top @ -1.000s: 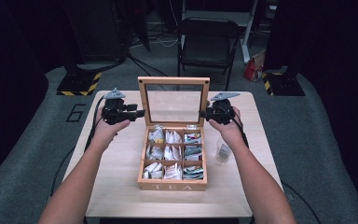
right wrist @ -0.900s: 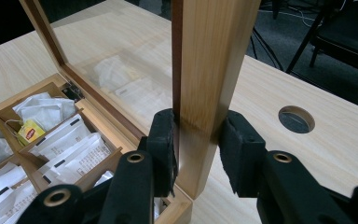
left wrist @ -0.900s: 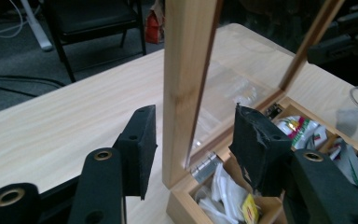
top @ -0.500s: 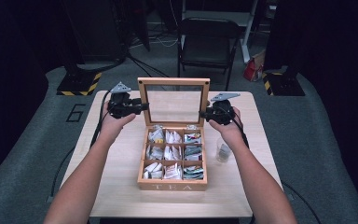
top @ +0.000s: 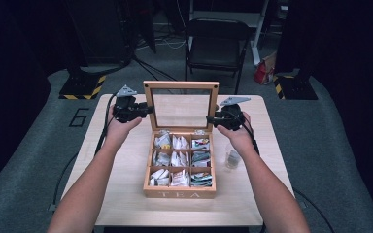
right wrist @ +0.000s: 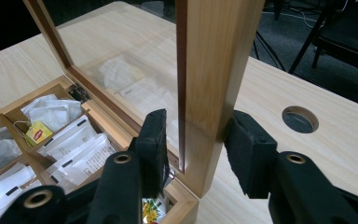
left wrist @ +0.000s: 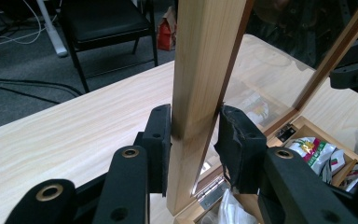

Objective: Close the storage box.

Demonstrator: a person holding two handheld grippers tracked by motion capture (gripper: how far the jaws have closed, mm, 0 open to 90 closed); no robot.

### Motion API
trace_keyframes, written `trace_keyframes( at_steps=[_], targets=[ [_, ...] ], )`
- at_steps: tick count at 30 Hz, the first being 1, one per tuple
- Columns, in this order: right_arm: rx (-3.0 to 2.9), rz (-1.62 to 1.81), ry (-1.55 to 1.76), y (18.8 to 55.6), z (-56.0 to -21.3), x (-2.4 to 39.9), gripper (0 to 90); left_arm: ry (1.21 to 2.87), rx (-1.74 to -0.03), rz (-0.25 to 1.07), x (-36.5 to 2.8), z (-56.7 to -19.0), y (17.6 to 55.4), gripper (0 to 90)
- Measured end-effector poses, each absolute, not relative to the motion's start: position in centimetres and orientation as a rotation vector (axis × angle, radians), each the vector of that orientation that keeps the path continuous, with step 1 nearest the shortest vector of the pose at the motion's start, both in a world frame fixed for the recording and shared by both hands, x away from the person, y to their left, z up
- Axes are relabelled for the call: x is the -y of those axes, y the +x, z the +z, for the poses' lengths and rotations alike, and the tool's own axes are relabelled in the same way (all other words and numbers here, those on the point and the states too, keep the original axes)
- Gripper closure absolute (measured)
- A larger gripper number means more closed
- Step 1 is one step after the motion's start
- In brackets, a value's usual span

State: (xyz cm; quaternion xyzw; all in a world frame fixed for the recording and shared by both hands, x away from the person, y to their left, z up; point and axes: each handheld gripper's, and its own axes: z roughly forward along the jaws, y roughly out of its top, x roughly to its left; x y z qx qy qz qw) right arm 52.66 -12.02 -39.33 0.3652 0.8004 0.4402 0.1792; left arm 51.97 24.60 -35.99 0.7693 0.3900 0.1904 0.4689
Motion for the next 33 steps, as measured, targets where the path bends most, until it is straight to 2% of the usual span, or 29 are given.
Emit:
trace_keyframes(
  at_steps=[5,20,33],
  targets=[
    [-2.244,1.252,1.016,52.4,-38.9,11.9,55.3,1.881,-0.96,0.465,-24.6,-36.0,51.9,65.0],
    [-2.188,1.286,1.01,51.4,-35.8,12.2,55.9,1.886,-0.949,0.46,-24.7,-35.9,51.1,64.6],
    [-2.175,1.349,0.972,49.5,-33.8,12.6,62.2,1.887,-0.899,0.442,-25.1,-34.8,49.2,63.1]
  ],
)
